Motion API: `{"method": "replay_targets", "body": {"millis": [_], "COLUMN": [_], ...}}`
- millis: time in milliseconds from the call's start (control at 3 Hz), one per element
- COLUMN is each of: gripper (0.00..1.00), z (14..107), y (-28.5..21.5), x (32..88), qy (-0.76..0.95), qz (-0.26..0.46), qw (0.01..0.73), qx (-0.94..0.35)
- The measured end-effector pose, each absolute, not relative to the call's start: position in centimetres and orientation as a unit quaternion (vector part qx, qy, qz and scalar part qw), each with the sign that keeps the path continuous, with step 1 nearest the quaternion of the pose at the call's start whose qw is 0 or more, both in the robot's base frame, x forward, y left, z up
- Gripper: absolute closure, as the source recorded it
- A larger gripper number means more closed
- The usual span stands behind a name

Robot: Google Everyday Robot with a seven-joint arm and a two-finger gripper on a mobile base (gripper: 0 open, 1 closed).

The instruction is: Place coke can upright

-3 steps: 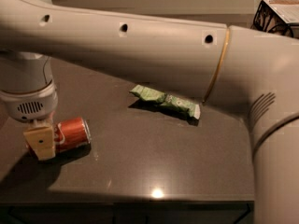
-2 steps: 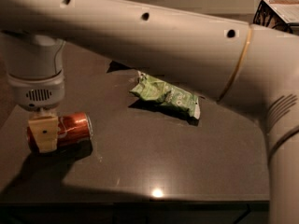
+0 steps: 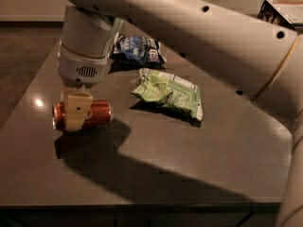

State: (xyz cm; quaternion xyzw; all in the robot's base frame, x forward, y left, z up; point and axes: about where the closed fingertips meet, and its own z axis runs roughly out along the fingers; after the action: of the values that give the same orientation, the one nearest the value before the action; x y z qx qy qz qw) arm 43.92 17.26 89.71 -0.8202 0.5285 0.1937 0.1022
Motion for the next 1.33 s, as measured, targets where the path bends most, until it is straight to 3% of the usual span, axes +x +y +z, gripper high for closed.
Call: {"method": "replay_targets", "body": {"millis": [1333], "gripper": [1.00], "z": [93.1], "y": [11.3], "x": [48.9], "qy": [0.504], "qz": [0.392], "qw": [0.281], "qx": [-0.716]}}
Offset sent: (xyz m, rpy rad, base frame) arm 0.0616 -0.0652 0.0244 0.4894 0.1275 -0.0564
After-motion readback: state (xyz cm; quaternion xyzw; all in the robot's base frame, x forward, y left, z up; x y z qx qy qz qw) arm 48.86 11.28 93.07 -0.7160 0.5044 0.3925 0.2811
